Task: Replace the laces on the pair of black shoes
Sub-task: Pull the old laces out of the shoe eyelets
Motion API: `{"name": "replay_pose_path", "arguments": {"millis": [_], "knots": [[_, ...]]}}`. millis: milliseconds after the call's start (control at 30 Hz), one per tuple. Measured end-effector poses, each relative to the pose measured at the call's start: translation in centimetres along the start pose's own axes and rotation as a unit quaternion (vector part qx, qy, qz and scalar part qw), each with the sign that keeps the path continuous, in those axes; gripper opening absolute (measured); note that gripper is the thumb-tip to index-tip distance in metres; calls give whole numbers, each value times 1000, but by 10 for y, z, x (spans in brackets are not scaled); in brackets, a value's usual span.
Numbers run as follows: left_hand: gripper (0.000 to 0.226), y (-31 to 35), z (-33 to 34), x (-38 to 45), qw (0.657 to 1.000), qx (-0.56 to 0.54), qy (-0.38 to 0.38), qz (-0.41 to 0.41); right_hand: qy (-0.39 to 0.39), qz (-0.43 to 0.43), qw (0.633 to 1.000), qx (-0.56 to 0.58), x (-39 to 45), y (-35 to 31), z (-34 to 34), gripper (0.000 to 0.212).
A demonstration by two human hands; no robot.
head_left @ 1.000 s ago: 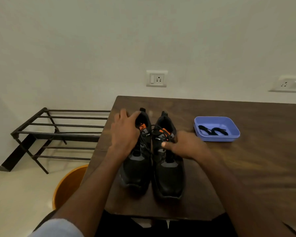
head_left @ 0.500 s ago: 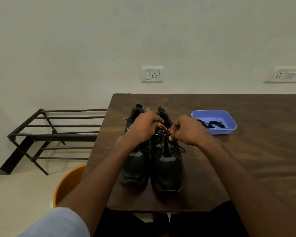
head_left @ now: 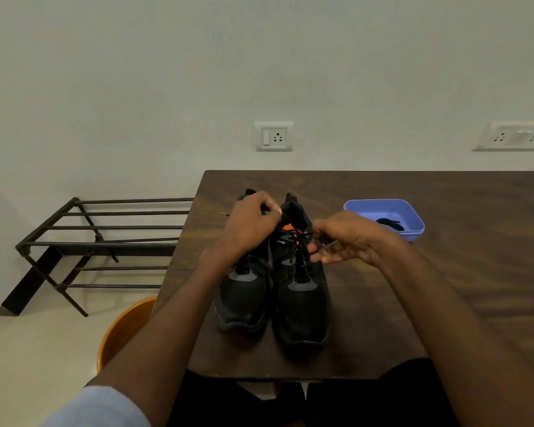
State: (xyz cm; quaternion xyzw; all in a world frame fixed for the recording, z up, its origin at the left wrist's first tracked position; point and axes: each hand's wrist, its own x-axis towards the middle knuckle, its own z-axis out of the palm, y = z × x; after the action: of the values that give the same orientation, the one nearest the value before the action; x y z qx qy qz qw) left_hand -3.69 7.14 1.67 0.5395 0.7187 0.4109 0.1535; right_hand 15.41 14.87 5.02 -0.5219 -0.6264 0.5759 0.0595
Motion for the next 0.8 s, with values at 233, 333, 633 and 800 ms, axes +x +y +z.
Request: {"name": "replay_pose_path", "arguments": {"millis": [233, 333, 633, 800], "knots": [[11, 1, -30, -1, 855, -489, 86, -151, -55, 46, 992, 101, -4, -1, -13, 19], [14, 1, -37, -1, 843, -490, 140, -174, 20, 40, 995, 86, -6, 0, -19, 10], [11, -4, -29, -11, 983, 102, 141, -59, 171, -13, 896, 410, 5, 15, -53, 12], [16, 6, -18, -21, 937, 343, 63, -12, 236, 1, 906, -352, 21, 33, -49, 17]]}}
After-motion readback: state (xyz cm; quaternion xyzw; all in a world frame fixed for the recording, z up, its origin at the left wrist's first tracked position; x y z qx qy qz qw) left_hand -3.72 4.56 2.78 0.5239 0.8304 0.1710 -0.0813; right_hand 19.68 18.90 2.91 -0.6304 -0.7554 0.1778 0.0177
